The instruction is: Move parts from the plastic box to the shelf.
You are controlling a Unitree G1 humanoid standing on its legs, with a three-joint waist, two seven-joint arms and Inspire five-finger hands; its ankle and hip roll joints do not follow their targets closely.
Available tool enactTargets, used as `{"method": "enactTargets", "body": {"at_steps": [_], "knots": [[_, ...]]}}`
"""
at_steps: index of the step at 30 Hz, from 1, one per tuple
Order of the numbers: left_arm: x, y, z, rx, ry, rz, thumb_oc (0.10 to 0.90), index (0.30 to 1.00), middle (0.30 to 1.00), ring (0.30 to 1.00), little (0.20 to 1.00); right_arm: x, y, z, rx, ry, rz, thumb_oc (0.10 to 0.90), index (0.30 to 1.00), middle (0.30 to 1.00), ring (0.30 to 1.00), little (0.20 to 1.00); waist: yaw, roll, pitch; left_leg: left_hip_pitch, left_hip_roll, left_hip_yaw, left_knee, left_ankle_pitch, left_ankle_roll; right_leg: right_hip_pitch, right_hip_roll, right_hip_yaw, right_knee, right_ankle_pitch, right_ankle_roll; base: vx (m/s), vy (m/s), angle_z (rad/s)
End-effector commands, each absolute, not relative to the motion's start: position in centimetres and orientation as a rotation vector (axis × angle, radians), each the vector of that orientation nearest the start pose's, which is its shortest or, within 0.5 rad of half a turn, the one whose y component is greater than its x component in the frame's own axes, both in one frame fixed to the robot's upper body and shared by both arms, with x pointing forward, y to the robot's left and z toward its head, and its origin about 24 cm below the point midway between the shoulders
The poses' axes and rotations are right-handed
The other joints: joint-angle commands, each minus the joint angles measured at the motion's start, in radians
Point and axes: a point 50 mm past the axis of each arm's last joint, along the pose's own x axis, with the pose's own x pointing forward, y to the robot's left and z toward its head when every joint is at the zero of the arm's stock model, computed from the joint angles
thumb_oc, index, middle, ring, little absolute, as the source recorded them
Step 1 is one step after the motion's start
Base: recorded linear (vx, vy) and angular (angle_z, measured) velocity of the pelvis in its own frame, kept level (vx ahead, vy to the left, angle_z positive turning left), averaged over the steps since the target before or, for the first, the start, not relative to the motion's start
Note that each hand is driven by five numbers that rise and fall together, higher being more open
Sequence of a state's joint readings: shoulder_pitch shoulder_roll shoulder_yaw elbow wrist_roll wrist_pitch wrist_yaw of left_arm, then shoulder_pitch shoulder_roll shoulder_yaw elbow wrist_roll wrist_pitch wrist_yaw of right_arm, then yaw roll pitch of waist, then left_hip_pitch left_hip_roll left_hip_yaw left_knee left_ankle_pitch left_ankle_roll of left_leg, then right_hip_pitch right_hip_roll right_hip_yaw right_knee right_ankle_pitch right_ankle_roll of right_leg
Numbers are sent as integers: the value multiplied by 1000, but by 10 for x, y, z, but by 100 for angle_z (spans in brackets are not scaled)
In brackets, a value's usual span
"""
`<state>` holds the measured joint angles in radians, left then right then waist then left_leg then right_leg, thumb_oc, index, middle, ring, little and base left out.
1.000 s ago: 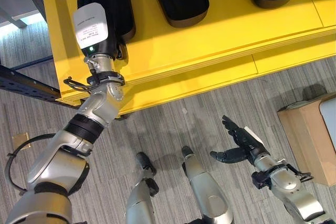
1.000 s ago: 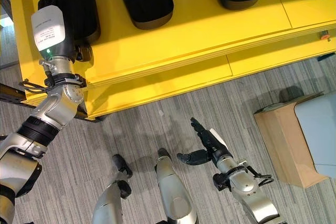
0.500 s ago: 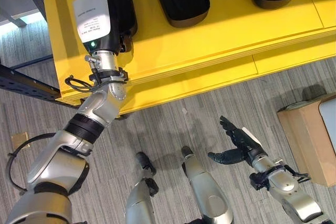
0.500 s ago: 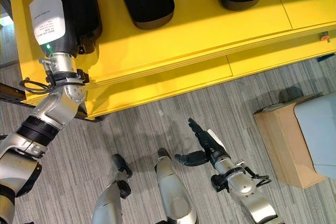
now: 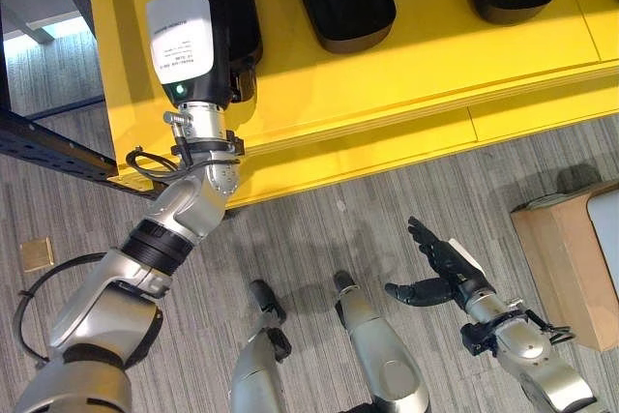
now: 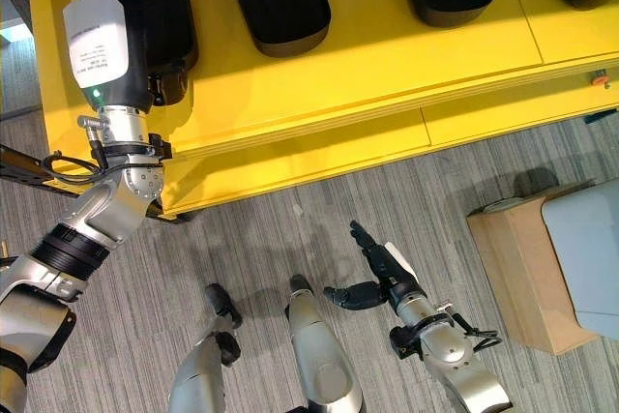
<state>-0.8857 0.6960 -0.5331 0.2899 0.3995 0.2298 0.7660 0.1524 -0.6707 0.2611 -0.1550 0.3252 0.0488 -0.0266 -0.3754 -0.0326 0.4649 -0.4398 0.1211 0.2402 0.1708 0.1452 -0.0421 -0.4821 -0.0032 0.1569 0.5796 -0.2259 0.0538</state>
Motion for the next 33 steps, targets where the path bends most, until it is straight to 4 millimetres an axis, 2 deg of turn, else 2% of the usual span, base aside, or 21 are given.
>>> {"method": "enactTargets", "body": {"at_steps": [1,9,15,21,22,24,27,32,33], "knots": [[331,191,300,1112,-1069,739,900,1000,1000,1000,1000,217,-194,71,-232,-19,251,900,1000,1000,1000,1000,-13,-17,-31,30,16,-31,104,-192,15,24,-17,-47,-44,-7,-17,0,0,0],[310,184,287,1077,-1199,650,900,1000,1000,1000,1000,211,-198,67,-217,-19,231,900,1000,1000,1000,1000,5,-8,-47,57,11,-43,88,-196,16,54,-21,-46,-55,-16,-19,0,0,0],[286,175,263,1076,-1291,473,900,1000,1000,1000,1000,207,-205,65,-180,-13,182,900,1000,1000,1000,1000,28,6,-77,101,4,-57,62,-201,17,102,-25,-44,-76,-28,-19,1,-15,6],[253,160,229,1007,-1325,208,900,1000,1000,1000,1000,200,-219,70,-128,-46,88,900,1000,1000,1000,1000,52,19,-115,158,-5,-75,28,-203,20,159,-31,-49,-110,-29,-16,6,-3,6],[240,155,218,972,-1340,77,900,1000,1000,1000,1000,196,-226,73,-104,-70,37,900,1000,1000,1000,1000,57,24,-133,182,-8,-79,12,-204,22,181,-33,-50,-124,-30,-13,36,18,2],[222,147,205,917,-1347,-62,900,1000,1000,1000,1000,194,-235,79,-100,-99,-11,900,1000,1000,1000,1000,62,33,-155,212,-8,-83,-12,-198,21,205,-31,-47,-151,-19,-10,46,33,-1],[203,135,194,797,-1269,-333,900,1000,1000,1000,1000,190,-245,92,-111,-166,-65,900,1000,1000,1000,1000,59,44,-188,261,-11,-81,-43,-203,24,251,-37,-43,-181,-22,-3,70,51,1],[194,125,178,723,-1094,-594,900,1000,1000,1000,1000,190,-253,110,-111,-255,-107,900,1000,1000,1000,1000,52,65,-235,312,-4,-71,-86,-190,20,290,-34,-36,-225,-2,4,58,43,-2],[195,125,175,660,-1022,-620,900,1000,1000,1000,1000,191,-255,116,-113,-277,-114,900,1000,1000,1000,1000,49,70,-246,326,0,-68,-94,-188,17,301,-32,-34,-235,0,6,71,44,-11]]}}
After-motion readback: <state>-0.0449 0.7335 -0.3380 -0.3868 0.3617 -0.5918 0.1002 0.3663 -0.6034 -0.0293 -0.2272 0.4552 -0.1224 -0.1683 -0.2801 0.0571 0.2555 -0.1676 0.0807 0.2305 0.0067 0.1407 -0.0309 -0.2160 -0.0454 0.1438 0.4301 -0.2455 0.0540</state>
